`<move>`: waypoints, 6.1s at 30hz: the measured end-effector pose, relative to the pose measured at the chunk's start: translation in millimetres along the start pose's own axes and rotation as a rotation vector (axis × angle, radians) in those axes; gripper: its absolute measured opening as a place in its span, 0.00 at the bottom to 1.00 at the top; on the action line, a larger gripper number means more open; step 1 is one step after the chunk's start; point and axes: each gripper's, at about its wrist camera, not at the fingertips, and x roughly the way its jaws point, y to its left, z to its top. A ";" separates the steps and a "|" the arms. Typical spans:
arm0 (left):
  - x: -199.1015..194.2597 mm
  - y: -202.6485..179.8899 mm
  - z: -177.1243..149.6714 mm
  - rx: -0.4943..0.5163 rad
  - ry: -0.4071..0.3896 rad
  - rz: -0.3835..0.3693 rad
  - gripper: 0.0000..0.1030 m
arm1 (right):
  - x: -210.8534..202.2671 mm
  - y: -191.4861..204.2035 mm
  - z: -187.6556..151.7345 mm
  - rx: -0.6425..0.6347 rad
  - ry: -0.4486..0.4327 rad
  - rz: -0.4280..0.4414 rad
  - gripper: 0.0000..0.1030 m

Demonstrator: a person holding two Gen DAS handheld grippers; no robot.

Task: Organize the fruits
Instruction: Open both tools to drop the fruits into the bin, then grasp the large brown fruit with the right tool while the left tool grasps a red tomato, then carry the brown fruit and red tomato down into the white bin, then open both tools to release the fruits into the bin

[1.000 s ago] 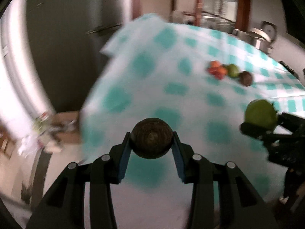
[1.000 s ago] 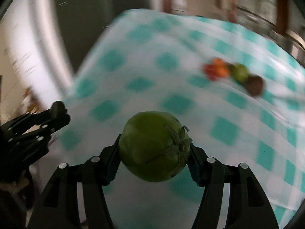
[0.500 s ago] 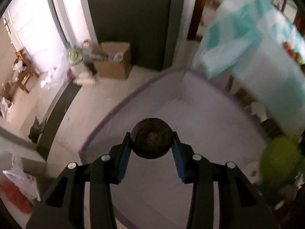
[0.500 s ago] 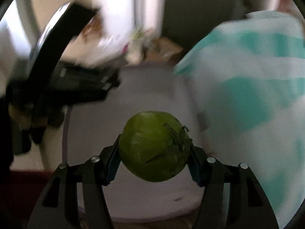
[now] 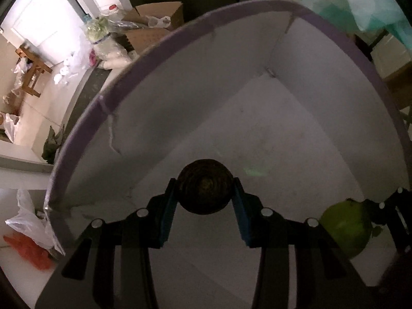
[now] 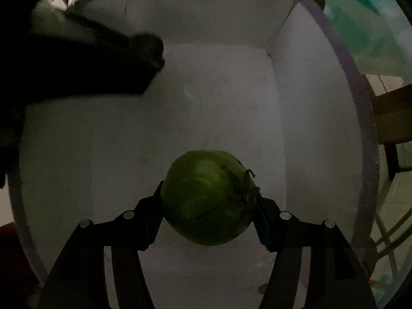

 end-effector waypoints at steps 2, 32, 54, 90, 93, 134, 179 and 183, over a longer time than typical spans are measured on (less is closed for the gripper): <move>-2.0 -1.0 -2.8 -0.002 -0.007 -0.006 0.51 | 2.1 -5.4 8.7 -0.008 0.010 -0.006 0.59; -258.6 -239.7 55.4 0.174 -0.647 -0.558 0.99 | -261.3 -357.2 -222.5 0.874 -0.688 -0.390 0.86; -191.8 -358.7 104.2 0.279 -0.471 -0.659 0.99 | -167.1 -569.3 -231.5 0.969 -0.490 -0.239 0.70; -172.1 -538.8 204.0 0.497 -0.454 -0.269 0.31 | -183.4 -520.8 -317.8 1.267 -0.731 -0.140 0.65; -175.1 -523.0 189.9 0.512 -0.438 -0.317 0.31 | -184.0 -520.1 -319.7 1.268 -0.738 -0.134 0.65; -195.1 -250.1 56.5 0.261 -0.511 -0.365 0.31 | -204.4 -306.1 -185.9 0.890 -0.656 -0.045 0.65; -20.0 -29.8 10.5 0.332 -0.044 -0.028 0.32 | -42.0 25.8 -22.4 -0.200 -0.061 0.091 0.65; -7.2 -34.1 8.4 0.333 -0.015 -0.045 0.32 | -22.6 31.1 -19.5 -0.224 0.002 0.054 0.65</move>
